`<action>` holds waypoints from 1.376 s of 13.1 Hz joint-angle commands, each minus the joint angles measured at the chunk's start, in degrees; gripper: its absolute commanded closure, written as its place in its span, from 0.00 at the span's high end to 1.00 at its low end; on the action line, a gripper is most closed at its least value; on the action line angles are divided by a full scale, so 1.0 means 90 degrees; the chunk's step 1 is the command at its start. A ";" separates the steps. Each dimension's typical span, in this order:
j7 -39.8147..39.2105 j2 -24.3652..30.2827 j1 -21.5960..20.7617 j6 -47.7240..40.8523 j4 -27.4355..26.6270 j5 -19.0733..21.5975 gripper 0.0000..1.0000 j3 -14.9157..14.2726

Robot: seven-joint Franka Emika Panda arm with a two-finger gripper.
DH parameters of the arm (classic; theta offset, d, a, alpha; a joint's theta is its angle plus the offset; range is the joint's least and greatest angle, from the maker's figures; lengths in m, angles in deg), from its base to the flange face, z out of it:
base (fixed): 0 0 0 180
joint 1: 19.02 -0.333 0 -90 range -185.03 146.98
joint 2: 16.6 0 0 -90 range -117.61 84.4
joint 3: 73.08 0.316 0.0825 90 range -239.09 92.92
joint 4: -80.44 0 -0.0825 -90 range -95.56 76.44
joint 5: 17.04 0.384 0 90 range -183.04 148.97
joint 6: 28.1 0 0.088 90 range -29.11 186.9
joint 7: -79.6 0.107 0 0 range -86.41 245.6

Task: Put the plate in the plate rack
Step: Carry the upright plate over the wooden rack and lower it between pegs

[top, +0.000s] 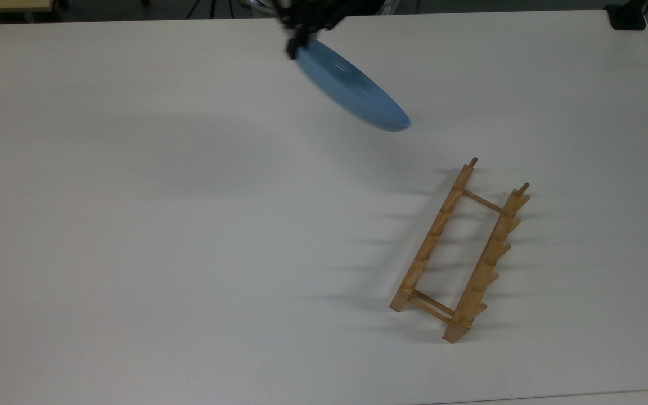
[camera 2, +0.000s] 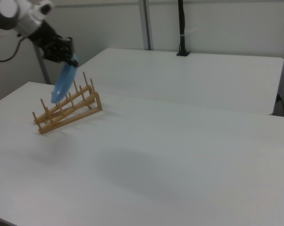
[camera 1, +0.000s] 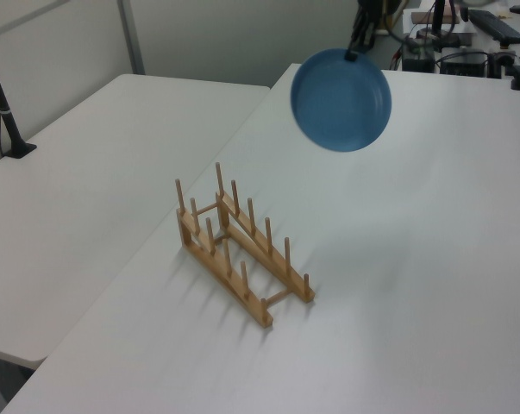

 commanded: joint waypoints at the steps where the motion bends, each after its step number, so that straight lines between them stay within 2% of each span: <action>1: 0.1272 -0.0027 0.0029 0.0149 -0.0079 -0.1397 0.00 0.0979; 5: 0.2444 -0.0270 0.0039 0.0130 -0.0157 -0.2648 0.00 0.2131; 8: 0.3109 -0.0660 -0.0019 0.0130 -0.0186 -0.3682 0.00 0.2611; 9: 0.3294 -0.0855 -0.0164 0.0130 -0.0186 -0.4043 0.00 0.2641; 10: 0.3509 -0.1128 -0.0369 0.0110 -0.0186 -0.4646 0.00 0.2642; 13: 0.4076 -0.1724 -0.0644 0.0101 -0.0177 -0.5743 0.00 0.2642; 18: 0.4243 -0.2262 -0.0986 0.0091 -0.0186 -0.6301 0.00 0.2642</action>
